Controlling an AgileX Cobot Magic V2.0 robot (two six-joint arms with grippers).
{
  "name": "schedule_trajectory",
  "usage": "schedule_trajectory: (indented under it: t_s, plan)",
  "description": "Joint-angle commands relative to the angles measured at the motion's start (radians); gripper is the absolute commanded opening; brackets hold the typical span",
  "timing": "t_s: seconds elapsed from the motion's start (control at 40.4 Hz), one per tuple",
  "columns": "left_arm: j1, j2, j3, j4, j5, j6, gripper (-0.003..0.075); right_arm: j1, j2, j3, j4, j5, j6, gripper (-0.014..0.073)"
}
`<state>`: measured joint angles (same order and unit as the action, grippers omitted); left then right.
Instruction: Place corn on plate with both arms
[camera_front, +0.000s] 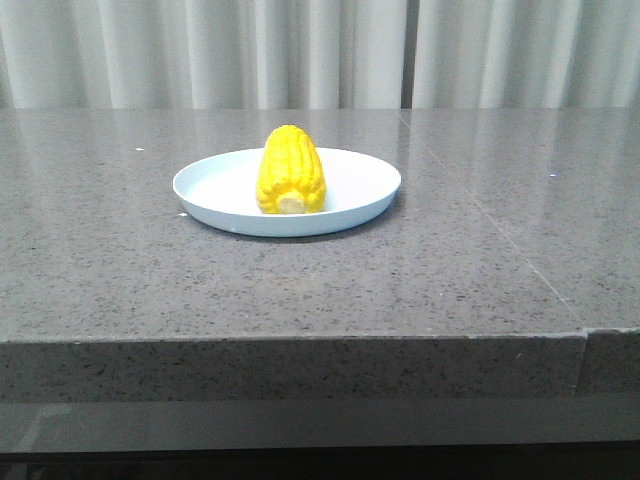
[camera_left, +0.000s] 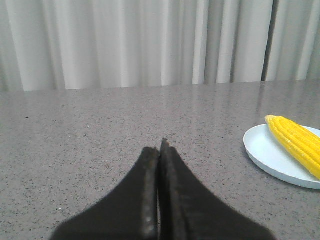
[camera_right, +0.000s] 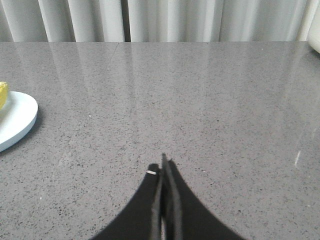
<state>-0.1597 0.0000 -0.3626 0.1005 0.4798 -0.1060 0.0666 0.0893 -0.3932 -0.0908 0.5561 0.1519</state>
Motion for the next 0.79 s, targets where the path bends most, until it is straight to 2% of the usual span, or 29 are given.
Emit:
schedule_trajectory:
  t_s: [0.0,0.173,0.297,0.47,0.668,0.767]
  plan:
    - [0.003,0.013,-0.025,0.002,-0.093,-0.002,-0.0020,-0.006,0.011,-0.025,-0.018,-0.085,-0.006,-0.0122]
    - [0.003,0.006,-0.008,0.002,-0.117,-0.002,-0.0020,-0.006,0.011,-0.025,-0.018,-0.085,-0.006,-0.0122]
    - [0.003,-0.026,0.061,-0.009,-0.195,0.002,-0.0020,-0.006,0.011,-0.025,-0.018,-0.085,-0.006,-0.0122]
    - [0.008,-0.026,0.143,-0.042,-0.206,0.002,-0.0020,-0.006,0.011,-0.025,-0.018,-0.086,-0.006,-0.0122]
    - [0.088,-0.026,0.242,-0.157,-0.307,0.097,-0.0020,-0.006,0.011,-0.025,-0.018,-0.086,-0.006,-0.0122]
    - [0.142,-0.026,0.291,-0.163,-0.358,0.099,-0.0020,-0.006,0.011,-0.025,-0.018,-0.086,-0.006,-0.0122]
